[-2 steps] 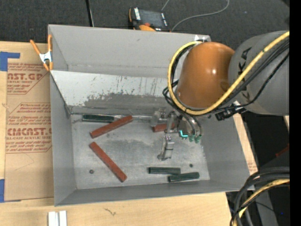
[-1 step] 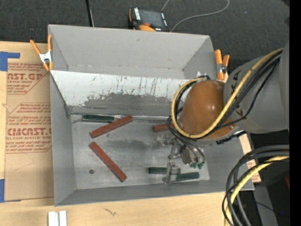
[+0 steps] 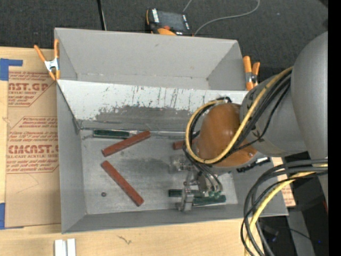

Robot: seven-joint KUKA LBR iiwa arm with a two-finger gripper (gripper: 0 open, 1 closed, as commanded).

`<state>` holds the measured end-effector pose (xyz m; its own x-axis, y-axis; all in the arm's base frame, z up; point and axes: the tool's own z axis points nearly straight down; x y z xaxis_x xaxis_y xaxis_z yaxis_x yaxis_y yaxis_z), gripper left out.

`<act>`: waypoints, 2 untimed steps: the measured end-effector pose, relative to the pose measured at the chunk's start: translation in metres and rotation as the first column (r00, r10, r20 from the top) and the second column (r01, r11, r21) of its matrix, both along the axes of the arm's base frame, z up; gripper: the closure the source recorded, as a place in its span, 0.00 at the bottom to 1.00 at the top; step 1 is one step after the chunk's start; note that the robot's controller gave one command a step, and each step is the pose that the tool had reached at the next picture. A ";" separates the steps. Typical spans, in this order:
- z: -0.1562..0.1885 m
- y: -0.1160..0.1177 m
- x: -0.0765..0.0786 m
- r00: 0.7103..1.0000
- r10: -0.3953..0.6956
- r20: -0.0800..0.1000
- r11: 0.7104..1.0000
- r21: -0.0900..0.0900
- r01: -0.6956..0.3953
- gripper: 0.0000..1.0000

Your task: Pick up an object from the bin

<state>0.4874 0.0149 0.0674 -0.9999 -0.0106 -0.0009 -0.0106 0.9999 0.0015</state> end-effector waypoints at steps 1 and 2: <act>0.002 0.000 0.000 1.000 0.002 -0.002 1.000 0.000 -0.002 1.00; 0.003 0.025 0.016 0.997 0.076 0.000 0.997 -0.002 -0.076 1.00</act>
Offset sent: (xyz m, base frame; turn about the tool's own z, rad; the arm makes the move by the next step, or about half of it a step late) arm 0.0000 0.0000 0.0000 0.0000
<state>0.5038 0.0402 0.0703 -0.9962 -0.0867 -0.0007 -0.0867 0.9962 -0.0004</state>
